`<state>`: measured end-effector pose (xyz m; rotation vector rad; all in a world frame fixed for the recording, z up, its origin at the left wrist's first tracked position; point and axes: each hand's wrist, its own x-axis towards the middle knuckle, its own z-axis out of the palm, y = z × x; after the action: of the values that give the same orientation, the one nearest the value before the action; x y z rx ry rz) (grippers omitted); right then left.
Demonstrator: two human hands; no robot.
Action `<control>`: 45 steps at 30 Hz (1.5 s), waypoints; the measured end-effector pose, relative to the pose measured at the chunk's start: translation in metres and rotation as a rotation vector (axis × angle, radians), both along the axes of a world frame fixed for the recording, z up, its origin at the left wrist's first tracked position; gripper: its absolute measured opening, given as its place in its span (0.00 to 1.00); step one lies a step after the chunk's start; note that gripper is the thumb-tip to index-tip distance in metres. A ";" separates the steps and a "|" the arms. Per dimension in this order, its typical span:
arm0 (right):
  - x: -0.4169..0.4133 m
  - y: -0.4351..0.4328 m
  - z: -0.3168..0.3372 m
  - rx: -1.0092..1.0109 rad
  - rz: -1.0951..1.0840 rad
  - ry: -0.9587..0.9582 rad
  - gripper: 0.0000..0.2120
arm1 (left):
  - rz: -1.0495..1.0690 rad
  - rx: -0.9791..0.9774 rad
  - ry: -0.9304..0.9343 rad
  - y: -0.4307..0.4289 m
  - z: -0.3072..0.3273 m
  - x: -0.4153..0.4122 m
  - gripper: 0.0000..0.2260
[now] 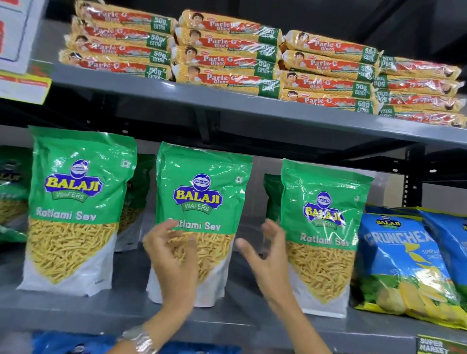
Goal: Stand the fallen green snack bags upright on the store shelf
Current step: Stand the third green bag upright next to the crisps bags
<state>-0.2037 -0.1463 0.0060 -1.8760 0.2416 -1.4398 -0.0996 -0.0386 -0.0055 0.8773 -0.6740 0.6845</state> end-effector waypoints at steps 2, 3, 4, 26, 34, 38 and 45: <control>0.021 0.007 -0.006 0.120 0.165 0.202 0.47 | 0.047 0.142 0.000 0.022 -0.002 0.022 0.22; 0.030 0.009 -0.010 0.183 0.228 0.260 0.49 | 0.034 0.255 0.045 0.030 -0.004 0.033 0.27; 0.037 0.010 -0.014 0.238 0.274 0.286 0.46 | 0.003 0.366 0.103 0.034 -0.007 0.044 0.32; 0.040 0.014 -0.027 0.359 0.308 0.322 0.48 | -0.428 0.998 0.149 0.041 -0.019 0.069 0.31; 0.079 0.110 -0.004 -0.200 -0.051 -0.289 0.20 | 0.168 0.227 0.037 0.112 -0.014 0.082 0.25; 0.140 0.145 -0.007 -0.100 0.183 0.218 0.21 | 0.405 0.427 0.177 0.156 -0.020 0.120 0.38; 0.177 0.145 -0.024 0.175 0.229 0.415 0.03 | 0.246 0.651 0.223 0.178 -0.037 0.148 0.46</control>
<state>-0.0268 -0.0017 -0.0184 -1.9681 0.3277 -0.8423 0.0485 0.1393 -0.0421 1.6328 -0.5976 0.5751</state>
